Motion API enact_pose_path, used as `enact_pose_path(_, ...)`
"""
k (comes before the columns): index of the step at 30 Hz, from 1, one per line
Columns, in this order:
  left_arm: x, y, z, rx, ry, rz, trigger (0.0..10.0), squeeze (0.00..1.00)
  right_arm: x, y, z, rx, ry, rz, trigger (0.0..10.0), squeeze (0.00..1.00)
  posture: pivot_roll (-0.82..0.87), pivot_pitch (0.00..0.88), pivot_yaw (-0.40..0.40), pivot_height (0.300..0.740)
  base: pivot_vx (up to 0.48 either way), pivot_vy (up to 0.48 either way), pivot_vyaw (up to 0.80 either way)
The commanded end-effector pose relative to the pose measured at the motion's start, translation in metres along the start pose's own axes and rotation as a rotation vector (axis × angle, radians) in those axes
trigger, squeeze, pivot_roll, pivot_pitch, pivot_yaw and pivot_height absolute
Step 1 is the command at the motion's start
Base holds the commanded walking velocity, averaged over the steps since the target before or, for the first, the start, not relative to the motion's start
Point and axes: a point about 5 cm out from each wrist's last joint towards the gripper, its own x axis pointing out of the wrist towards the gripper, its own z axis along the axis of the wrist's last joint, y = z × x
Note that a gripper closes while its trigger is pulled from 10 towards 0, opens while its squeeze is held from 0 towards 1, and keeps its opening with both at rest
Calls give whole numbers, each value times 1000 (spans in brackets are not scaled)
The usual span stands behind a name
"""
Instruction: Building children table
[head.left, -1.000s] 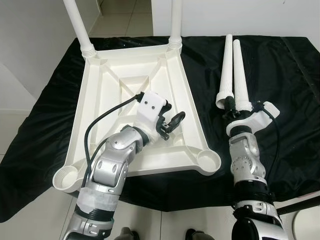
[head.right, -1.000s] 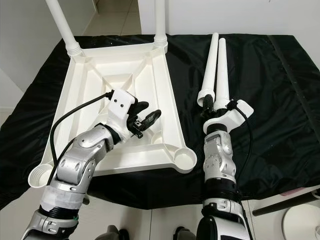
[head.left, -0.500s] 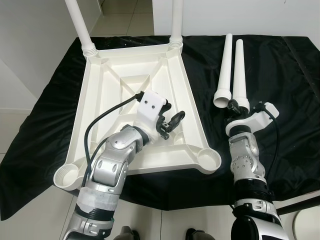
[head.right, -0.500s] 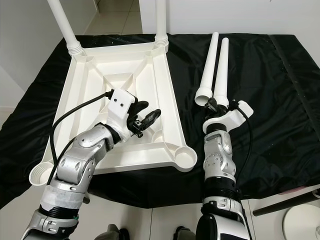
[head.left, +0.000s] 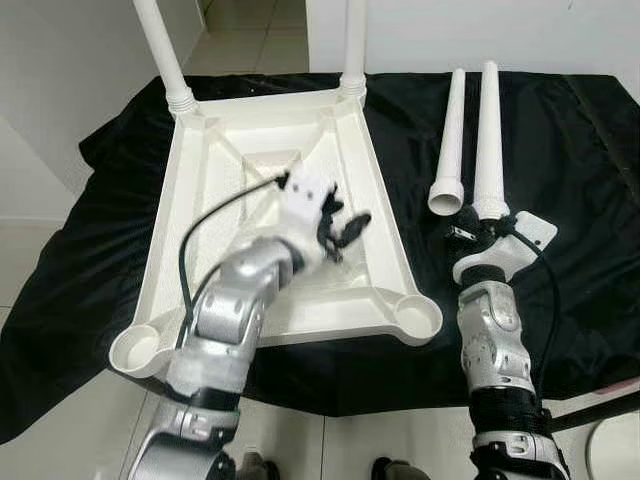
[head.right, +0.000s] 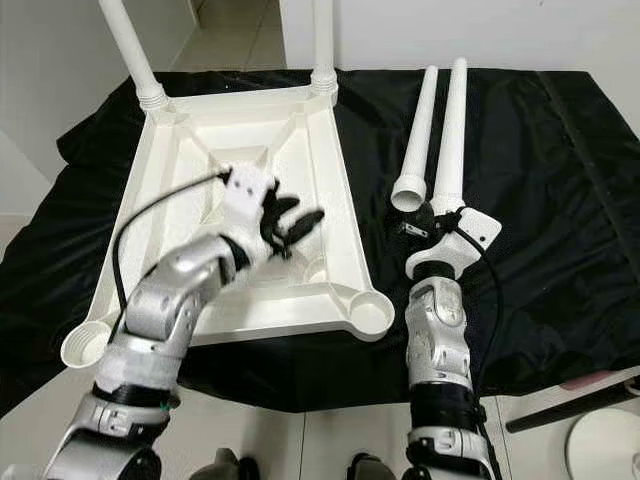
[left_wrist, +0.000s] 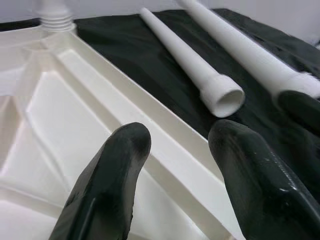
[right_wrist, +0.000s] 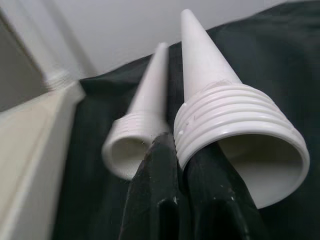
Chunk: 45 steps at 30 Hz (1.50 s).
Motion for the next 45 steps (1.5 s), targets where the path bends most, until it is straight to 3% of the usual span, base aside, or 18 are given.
enact_pose_path(1, -1, 12, -4, -48, 23, 65, 10000, 0, -1, -1, 9, -105, -50, -17, 10000, 0, -15, 73, 65, 740, 0, 0, 0)
enact_pose_path(4, 0, 19, -2, -76, 13, 85, 10000, 0, 0, -3, 14, -185, -78, -29, 10000, 0, -17, 68, 62, 740, 0, 0, 0)
enact_pose_path(12, 1, 23, 4, -167, -48, 33, 10000, 0, -12, -3, 26, -153, -163, 29, 10000, 0, -34, 35, 62, 740, 0, 0, 0)
enact_pose_path(13, 2, 23, 5, -188, -58, 9, 10000, 1000, -16, -4, 29, -150, -190, 37, 10000, 0, -33, 31, 61, 740, 0, 0, 0)
enact_pose_path(22, 2, 23, 13, -230, -73, -92, 10000, 1000, -23, 2, 35, -237, -253, 75, 10000, 0, -22, 13, 38, 740, 0, 0, 0)
enact_pose_path(25, -2, 24, 23, -270, -110, -143, 10000, 1000, -28, 14, 35, -276, -269, 147, 10000, 0, -22, 14, 34, 740, 0, 0, 0)
enact_pose_path(29, -2, 23, 26, -300, -123, -167, 10000, 1000, -30, 18, 35, -283, -273, 174, 10000, 0, -26, 7, 37, 740, 0, 0, 0)
enact_pose_path(30, -1, 21, 28, -329, -127, -204, 10000, 584, -33, 23, 34, -304, -279, 214, 10000, 0, -27, 0, 40, 740, 0, 0, 0)
enact_pose_path(31, 0, 18, 29, -347, -127, -242, 10000, 584, -34, 26, 33, -317, -282, 239, 10000, 0, -27, 0, 40, 740, 0, 0, 0)
enact_pose_path(32, 1, 14, 30, -375, -121, -290, 10000, 0, -36, 32, 31, -322, -283, 273, 10000, 0, -41, 0, 47, 740, 0, 0, 0)
enact_pose_path(39, 5, -3, 40, -490, -113, -483, 10000, 0, -46, 52, 27, -342, -299, 396, 10000, 0, -37, 0, 52, 740, 0, 0, 0)
enact_pose_path(45, 8, -4, 43, -515, -111, -511, 10000, 0, -51, 60, 22, -353, -297, 456, 10000, 0, -31, 0, 54, 740, 0, 0, 0)
